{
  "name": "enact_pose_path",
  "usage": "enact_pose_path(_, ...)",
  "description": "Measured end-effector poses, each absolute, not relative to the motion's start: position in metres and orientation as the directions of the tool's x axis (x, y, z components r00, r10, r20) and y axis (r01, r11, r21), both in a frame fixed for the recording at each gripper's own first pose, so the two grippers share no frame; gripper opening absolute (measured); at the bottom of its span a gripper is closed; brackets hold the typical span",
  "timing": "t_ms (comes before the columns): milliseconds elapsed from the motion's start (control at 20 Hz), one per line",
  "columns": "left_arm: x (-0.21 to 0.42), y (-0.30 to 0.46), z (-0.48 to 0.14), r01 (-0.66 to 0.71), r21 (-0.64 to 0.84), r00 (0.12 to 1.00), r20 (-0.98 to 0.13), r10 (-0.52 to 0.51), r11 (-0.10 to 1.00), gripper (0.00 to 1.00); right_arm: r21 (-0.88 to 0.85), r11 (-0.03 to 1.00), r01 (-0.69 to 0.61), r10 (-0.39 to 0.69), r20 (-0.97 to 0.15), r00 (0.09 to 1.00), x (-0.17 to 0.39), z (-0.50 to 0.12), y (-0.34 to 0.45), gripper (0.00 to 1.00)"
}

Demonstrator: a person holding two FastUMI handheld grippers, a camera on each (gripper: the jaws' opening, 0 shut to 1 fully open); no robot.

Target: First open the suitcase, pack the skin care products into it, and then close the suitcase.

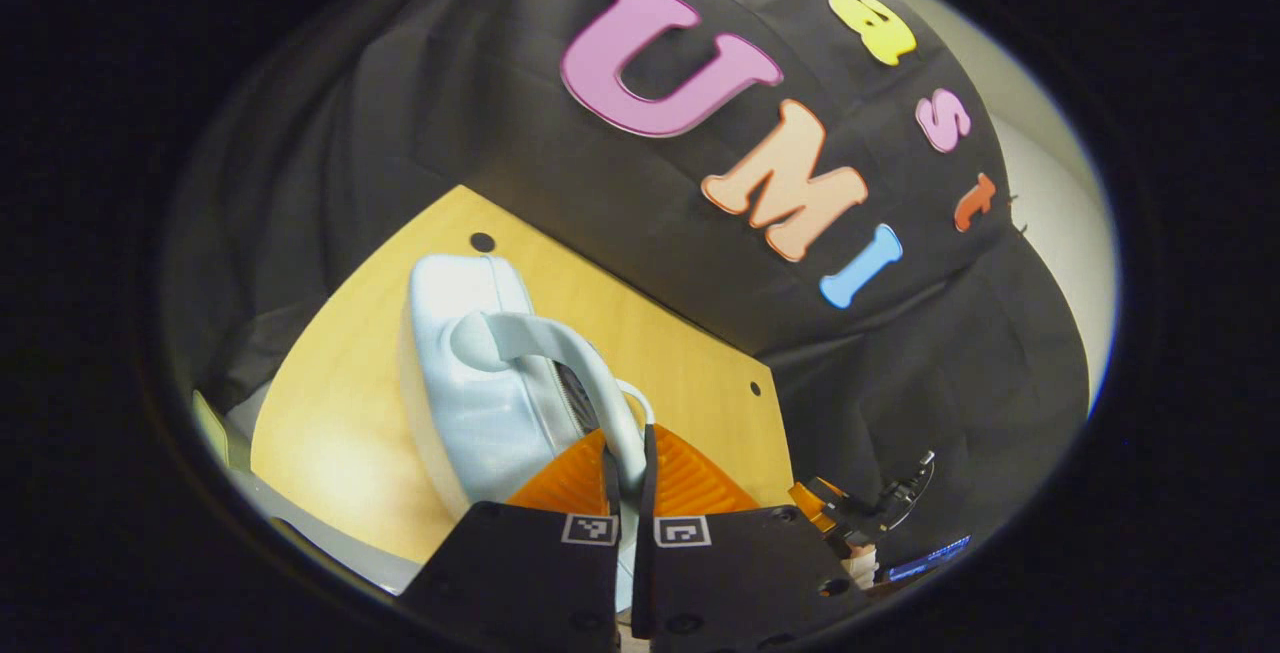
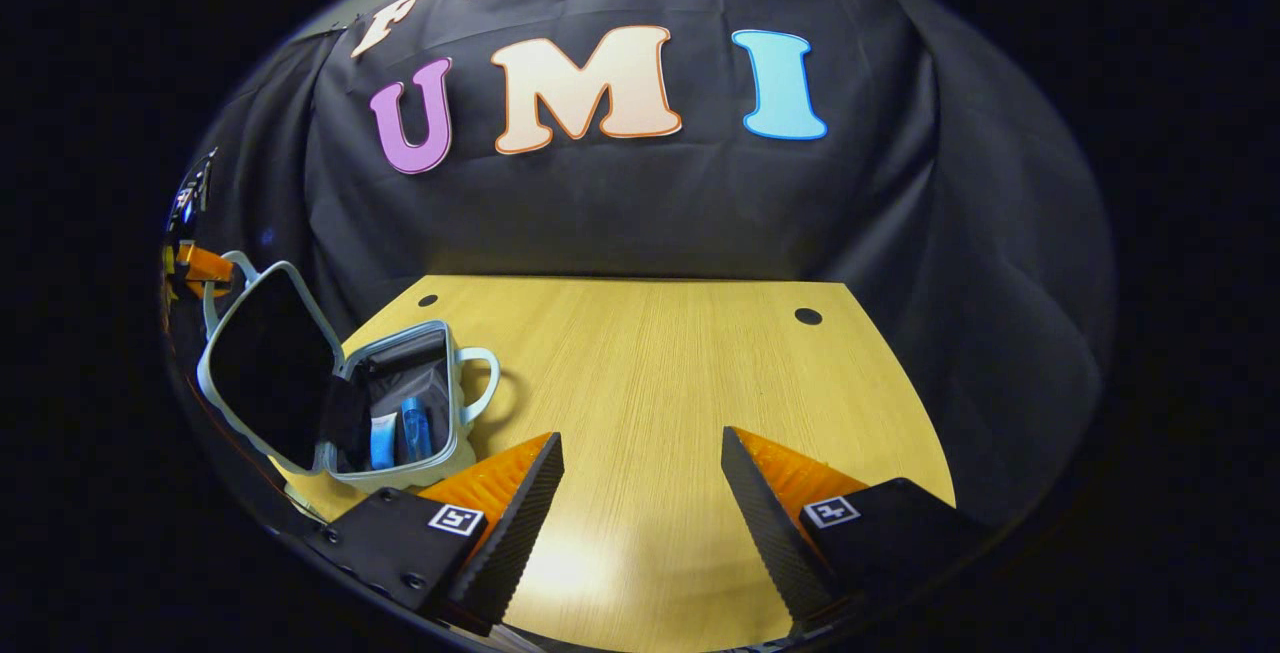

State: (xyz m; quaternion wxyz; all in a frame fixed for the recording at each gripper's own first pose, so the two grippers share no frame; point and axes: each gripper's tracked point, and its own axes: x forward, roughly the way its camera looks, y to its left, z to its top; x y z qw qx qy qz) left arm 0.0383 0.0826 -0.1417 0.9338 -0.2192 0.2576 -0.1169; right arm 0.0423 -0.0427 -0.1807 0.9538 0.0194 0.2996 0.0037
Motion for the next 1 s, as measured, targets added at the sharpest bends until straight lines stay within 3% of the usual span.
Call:
enact_pose_path(450,0.098,-0.022,-0.178,0.237,-0.458,0.719,-0.510,-0.472,0.857,0.00,0.070,0.996,0.048,-0.002,-0.540,0.841,0.021,-0.170,-0.057,0.97)
enact_pose_path(1000,0.157,-0.090,-0.262,0.228,-0.404,0.582,-0.673,-0.456,0.886,0.00,0.068,0.989,0.133,-0.076,-0.536,0.841,-0.011,-0.177,-0.087,0.99)
